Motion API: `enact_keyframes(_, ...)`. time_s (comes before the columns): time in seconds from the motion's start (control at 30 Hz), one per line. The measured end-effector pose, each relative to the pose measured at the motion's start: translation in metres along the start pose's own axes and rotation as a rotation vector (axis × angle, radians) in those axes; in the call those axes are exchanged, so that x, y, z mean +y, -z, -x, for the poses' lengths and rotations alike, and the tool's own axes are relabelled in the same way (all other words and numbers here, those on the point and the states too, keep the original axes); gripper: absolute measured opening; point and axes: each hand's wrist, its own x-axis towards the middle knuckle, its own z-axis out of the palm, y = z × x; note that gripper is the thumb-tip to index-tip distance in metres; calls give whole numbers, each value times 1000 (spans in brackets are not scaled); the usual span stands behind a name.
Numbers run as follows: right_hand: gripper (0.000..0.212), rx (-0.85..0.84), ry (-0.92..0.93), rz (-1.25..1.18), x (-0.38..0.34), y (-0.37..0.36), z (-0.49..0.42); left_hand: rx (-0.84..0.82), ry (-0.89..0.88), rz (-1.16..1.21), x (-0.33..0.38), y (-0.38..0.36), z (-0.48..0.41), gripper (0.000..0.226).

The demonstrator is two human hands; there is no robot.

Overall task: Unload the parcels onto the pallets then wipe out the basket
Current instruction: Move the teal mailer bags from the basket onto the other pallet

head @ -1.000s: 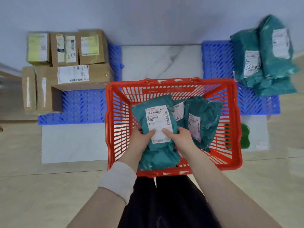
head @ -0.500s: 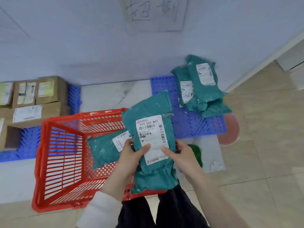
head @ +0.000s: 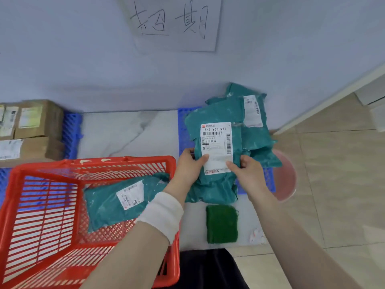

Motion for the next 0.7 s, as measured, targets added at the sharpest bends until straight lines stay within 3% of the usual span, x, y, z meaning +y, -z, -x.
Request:
enact_keyframes(0.17,20,4,50,126,-16,-23,-97,-4,24,-92,7,1,-99,29)
enact_keyframes(0.4,23,-23,-55,174,2,-91,-193,46,318,14,-22,-1,-213,34)
enact_keyframes(0.53,37,-1,-114,189,23,-118,-226,65,374,-6,-38,-1,-247,9)
enact_keyframes(0.7,54,79,-138,252,36,-128,-238,71,361,-60,-49,-6,-267,33)
